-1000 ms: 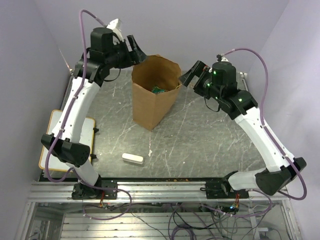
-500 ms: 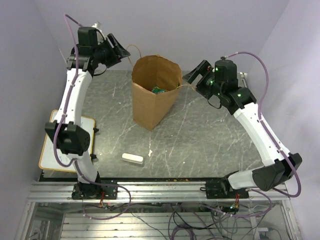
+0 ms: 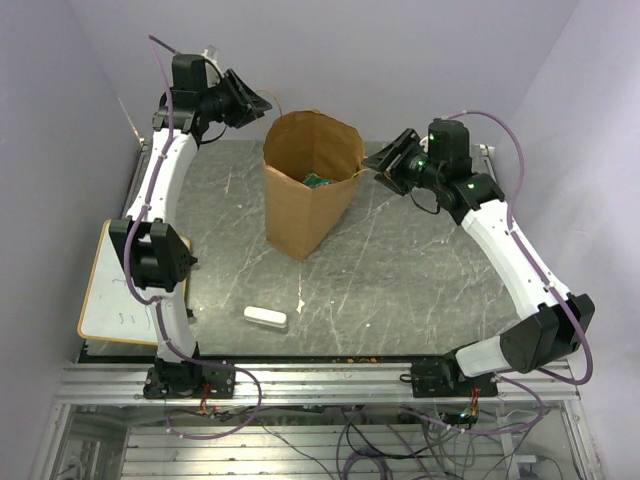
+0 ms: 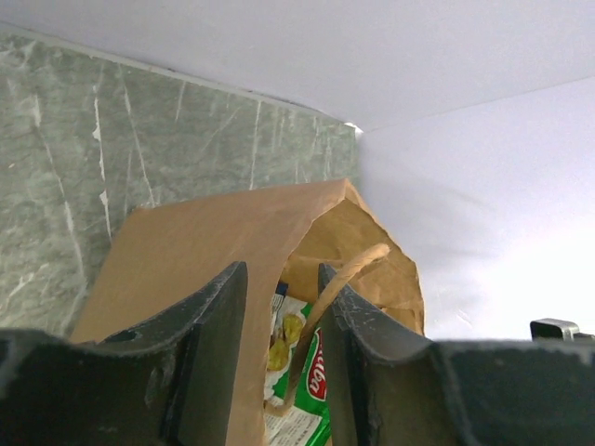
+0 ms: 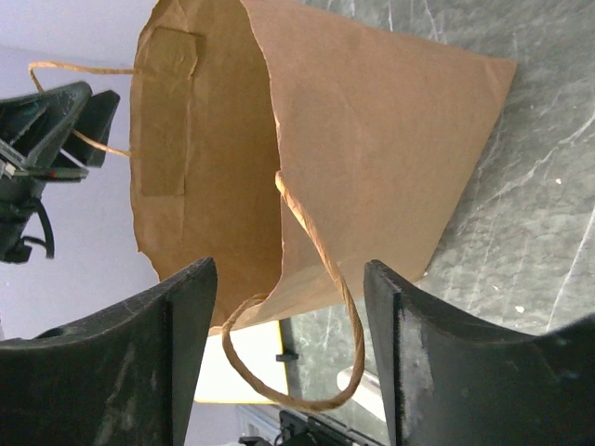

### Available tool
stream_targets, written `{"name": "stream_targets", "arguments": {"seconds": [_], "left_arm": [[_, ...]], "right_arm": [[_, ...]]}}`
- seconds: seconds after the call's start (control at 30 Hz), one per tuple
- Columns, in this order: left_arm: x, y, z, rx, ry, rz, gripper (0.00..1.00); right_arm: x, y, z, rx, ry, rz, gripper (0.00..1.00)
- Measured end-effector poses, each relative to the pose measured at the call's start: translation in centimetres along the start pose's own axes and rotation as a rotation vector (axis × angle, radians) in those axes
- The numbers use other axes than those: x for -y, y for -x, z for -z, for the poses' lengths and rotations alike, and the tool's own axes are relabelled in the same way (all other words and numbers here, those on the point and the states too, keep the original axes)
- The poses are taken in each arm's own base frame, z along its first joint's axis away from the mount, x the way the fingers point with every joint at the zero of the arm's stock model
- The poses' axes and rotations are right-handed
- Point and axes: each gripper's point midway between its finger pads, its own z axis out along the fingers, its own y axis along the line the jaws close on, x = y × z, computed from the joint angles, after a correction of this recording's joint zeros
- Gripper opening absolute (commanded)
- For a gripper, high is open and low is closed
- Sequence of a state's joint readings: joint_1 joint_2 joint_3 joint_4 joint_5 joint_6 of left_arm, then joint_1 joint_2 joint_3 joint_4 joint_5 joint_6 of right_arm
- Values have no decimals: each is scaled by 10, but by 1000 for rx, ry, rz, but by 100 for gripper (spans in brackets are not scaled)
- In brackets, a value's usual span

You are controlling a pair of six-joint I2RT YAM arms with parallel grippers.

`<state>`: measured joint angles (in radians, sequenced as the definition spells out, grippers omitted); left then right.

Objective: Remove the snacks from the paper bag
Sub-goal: Adjust the paper bag at the center of the board.

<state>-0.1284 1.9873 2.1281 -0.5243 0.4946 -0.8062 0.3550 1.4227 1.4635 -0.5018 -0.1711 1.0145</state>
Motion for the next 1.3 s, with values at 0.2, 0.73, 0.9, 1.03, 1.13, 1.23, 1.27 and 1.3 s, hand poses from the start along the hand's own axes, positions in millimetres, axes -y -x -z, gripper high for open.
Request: {"name": "stream_targets", "arguments": {"seconds": [0.2, 0.73, 0.9, 1.03, 1.13, 1.23, 1.27, 1.3], "left_arm": [[10, 5, -6, 14, -31, -12, 42], [25, 38, 9, 109, -33, -80, 7], [13, 67, 26, 171, -16, -62, 7], [0, 106, 49, 261, -24, -43, 7], [-6, 133, 66, 329, -36, -43, 7], [-5, 142, 76, 364, -56, -53, 7], [-4, 138, 76, 356, -59, -52, 7], [-4, 128, 76, 336, -56, -48, 7]], "right_arm": [[-7, -1, -3, -24, 46, -12, 19], [-45, -20, -16, -187, 242, 203, 0], [-81, -39, -42, -253, 335, 303, 0], [-106, -63, -75, -321, 387, 356, 0], [-108, -83, -93, -377, 398, 368, 0], [-87, -100, -101, -432, 356, 352, 0], [-75, -107, -102, -454, 337, 342, 0], [-62, -114, -102, -477, 316, 331, 0]]}}
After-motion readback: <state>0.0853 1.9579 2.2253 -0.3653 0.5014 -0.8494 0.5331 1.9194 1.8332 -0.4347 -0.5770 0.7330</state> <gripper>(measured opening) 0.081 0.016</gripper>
